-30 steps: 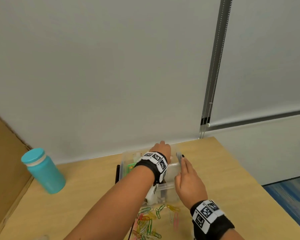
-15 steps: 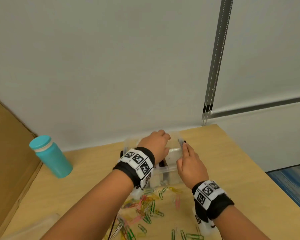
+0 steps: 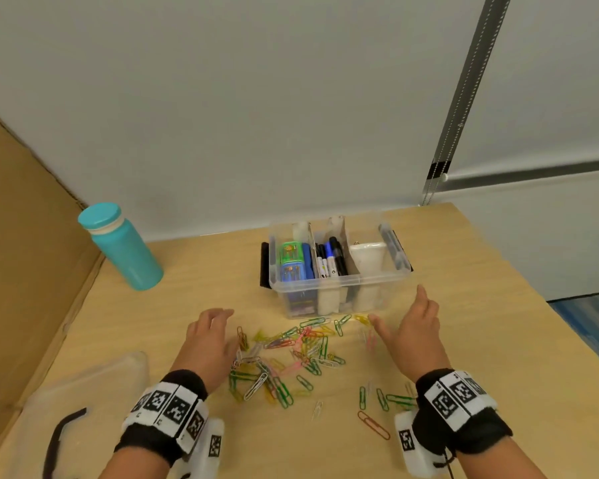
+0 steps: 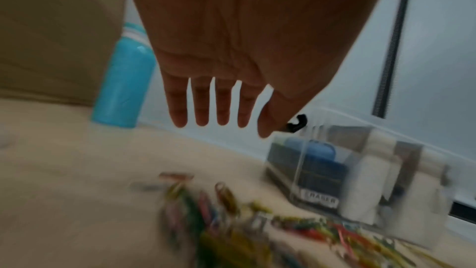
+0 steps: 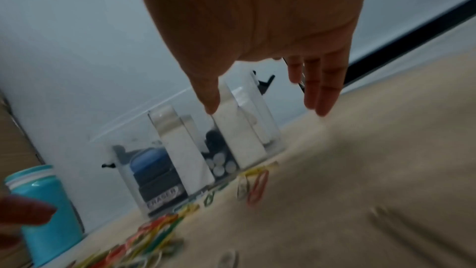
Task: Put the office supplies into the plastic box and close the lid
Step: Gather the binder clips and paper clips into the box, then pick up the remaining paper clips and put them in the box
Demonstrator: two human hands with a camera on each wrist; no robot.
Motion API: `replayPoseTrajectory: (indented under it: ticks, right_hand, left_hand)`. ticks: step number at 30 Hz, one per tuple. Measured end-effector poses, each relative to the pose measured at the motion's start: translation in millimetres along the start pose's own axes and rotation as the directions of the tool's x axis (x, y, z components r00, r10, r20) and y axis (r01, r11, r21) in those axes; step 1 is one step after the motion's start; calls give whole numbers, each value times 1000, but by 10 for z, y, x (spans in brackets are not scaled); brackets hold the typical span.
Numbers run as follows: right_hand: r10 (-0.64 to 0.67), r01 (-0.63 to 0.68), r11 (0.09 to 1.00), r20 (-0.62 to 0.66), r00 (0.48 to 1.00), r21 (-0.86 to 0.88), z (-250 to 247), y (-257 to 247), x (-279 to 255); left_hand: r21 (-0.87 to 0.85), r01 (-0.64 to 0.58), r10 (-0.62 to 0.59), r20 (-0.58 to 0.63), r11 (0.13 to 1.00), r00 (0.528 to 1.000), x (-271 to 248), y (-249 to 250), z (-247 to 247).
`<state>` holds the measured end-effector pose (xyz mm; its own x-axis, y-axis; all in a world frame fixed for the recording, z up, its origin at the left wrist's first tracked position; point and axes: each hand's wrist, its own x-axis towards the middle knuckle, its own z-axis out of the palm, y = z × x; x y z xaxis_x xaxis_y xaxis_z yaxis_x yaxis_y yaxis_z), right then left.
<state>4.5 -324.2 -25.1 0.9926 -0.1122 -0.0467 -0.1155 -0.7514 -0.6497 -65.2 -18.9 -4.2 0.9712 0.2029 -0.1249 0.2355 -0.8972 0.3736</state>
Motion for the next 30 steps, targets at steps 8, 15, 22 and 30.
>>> replayPoseTrajectory:
  ticks: [8, 15, 22, 30]
  right_hand:
    - [250, 43, 875, 525, 814, -483, -185, 100, -325]
    - [218, 188, 859, 673, 707, -475, 73, -222, -612]
    - [-28, 165, 960, 506, 862, -228, 231, -339, -428]
    - [-36, 224, 883, 416, 909, -413, 275, -216, -53]
  left_hand:
    - [138, -21, -17, 267, 990, 963, -243, -153, 281]
    - [98, -158, 130, 247, 982, 960, -204, 124, 454]
    - [-97, -116, 131, 161, 988, 978, -64, 20, 295]
    - [80, 178, -186, 109, 981, 976, 130, -260, 218]
